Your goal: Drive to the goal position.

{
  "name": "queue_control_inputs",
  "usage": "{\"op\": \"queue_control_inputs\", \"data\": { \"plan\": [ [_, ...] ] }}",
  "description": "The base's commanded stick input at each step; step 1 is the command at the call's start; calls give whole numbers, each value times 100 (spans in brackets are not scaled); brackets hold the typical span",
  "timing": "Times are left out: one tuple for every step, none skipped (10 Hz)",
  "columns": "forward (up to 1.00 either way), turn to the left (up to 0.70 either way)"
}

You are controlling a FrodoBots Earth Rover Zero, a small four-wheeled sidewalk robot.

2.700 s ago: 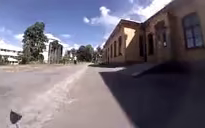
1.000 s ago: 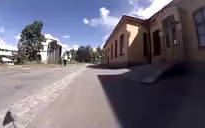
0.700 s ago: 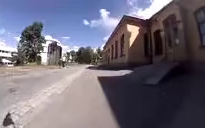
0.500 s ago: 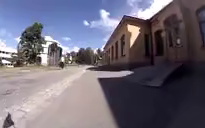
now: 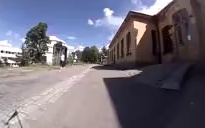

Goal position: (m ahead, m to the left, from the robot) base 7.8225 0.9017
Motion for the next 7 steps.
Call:
{"op": "queue_control_inputs", "data": {
  "plan": [
    [85, 0],
    [85, 0],
    [85, 0],
    [85, 0],
    [85, 0],
    [85, 0],
    [85, 0]
  ]
}}
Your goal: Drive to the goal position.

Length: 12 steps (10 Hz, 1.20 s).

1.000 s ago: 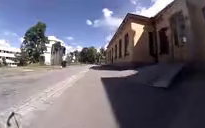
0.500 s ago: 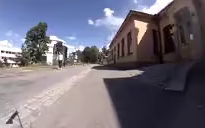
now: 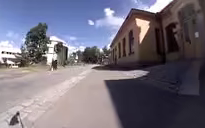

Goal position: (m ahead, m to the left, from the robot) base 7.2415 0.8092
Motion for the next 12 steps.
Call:
{"op": "queue_control_inputs", "data": {
  "plan": [
    [85, 0],
    [85, 0],
    [85, 0],
    [85, 0],
    [85, 0],
    [85, 0],
    [85, 0],
    [85, 0],
    [85, 0],
    [85, 0],
    [85, 24],
    [85, 34]
  ]
}}
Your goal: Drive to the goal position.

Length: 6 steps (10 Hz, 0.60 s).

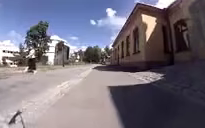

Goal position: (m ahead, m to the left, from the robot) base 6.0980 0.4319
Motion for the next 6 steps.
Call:
{"op": "queue_control_inputs", "data": {
  "plan": [
    [85, 34],
    [85, 34],
    [85, 20],
    [85, 4],
    [85, 0],
    [85, 0]
  ]
}}
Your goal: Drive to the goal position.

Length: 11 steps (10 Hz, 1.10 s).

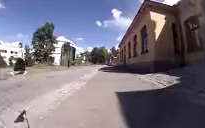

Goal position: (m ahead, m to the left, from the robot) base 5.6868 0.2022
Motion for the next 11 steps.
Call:
{"op": "queue_control_inputs", "data": {
  "plan": [
    [85, 0],
    [85, 0],
    [85, 0],
    [85, 0],
    [85, 0],
    [85, 0],
    [85, 0],
    [85, 0],
    [85, 0],
    [85, 0],
    [85, 0]
  ]
}}
